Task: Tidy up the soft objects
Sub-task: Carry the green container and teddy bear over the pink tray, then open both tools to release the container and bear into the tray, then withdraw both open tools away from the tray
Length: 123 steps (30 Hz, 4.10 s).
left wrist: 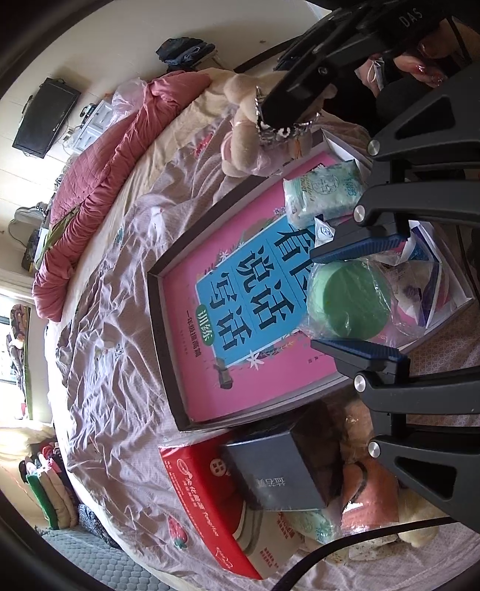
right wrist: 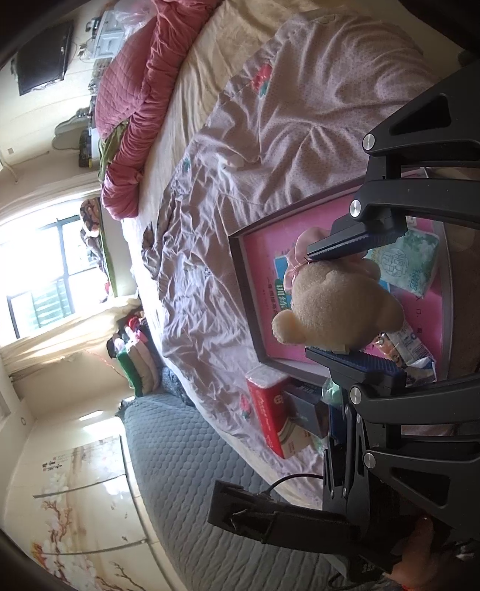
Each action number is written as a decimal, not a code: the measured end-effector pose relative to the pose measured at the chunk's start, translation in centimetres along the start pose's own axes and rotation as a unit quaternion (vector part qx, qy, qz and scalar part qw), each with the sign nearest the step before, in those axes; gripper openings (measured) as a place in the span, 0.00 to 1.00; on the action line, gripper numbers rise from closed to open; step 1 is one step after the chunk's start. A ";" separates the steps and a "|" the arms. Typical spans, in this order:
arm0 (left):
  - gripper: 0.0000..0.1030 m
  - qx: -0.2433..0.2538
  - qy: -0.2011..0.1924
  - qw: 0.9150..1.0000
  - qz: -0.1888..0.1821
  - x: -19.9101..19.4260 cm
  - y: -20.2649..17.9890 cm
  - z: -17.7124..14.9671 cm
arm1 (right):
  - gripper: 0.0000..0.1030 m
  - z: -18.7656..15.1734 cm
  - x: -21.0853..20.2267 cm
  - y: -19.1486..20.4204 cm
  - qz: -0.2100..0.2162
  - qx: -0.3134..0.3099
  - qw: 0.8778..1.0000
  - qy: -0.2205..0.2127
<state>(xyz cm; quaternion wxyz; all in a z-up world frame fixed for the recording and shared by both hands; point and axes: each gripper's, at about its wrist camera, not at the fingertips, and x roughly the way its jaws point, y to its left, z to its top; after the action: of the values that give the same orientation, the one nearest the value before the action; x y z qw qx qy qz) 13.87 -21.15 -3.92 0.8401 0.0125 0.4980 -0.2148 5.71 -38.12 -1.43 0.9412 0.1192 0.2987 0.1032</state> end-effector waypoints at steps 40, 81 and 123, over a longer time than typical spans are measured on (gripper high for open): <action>0.40 0.007 0.030 0.999 0.009 3.3 1.1 -0.8 | 0.57 -3.8 5.0 0.9 0.051 -0.053 0.995 0.067; 0.59 -0.016 0.038 0.999 -0.014 1.8 2.1 0.2 | 0.76 -4.5 3.8 2.5 0.015 -0.109 0.990 0.090; 0.79 -0.064 -0.075 0.992 0.080 -13.9 10.5 -4.7 | 0.80 0.2 -1.1 10.2 -0.006 -0.104 0.994 0.032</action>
<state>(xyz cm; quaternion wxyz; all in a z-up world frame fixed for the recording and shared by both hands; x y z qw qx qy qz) 8.17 -5.69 3.40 0.8886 -0.0182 0.4436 -0.1149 3.72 -28.77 2.18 0.9391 0.0152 0.3169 0.1322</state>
